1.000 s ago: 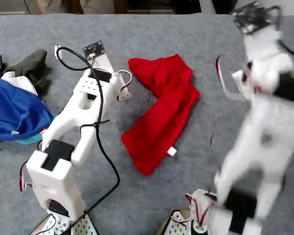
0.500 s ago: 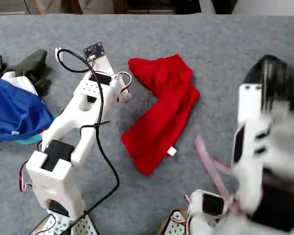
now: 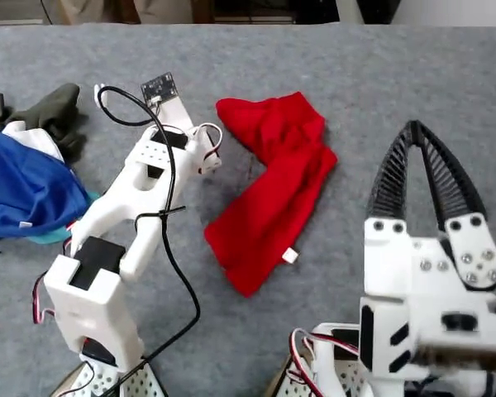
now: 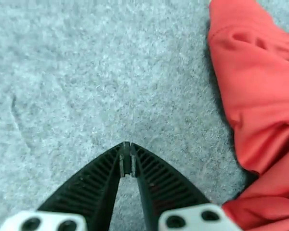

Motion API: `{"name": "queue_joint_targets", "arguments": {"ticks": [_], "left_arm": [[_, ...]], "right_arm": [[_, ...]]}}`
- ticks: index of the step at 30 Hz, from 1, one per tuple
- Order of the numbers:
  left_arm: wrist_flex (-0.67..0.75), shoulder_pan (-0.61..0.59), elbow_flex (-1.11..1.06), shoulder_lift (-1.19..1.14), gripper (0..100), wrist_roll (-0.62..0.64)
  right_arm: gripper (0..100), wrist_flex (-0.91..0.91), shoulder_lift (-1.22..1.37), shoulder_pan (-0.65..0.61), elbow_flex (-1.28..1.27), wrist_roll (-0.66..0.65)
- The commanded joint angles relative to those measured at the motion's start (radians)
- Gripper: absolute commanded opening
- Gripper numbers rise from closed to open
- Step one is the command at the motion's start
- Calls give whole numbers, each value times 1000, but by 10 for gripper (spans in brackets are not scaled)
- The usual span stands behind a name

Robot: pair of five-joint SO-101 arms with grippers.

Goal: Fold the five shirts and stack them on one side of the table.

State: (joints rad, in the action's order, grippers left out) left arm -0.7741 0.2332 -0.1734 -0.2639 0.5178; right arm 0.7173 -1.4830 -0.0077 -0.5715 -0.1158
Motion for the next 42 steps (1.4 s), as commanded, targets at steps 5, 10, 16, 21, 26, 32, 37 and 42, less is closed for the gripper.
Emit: {"name": "queue_joint_targets", "arguments": {"ticks": [5,10,16,21,26,32,37,42], "left_arm": [[17,12,8,4,19,-6],[18,12,8,4,19,-6],[18,12,9,4,19,-6],[18,12,9,4,19,-6],[18,12,9,4,19,-6],[18,12,9,4,19,-6],[18,12,9,4,19,-6],[18,12,9,4,19,-6]], "right_arm": [[5,-86,-56,-12,-93,0],[5,-92,-56,-10,-96,-2],[5,-92,-54,-10,-110,-3],[5,-114,-58,-8,-113,-3],[5,-114,-62,-10,-110,-44],[5,-114,-64,-10,-111,-44],[5,-98,-64,-7,-153,-44],[5,9,-56,91,-289,-69]]}}
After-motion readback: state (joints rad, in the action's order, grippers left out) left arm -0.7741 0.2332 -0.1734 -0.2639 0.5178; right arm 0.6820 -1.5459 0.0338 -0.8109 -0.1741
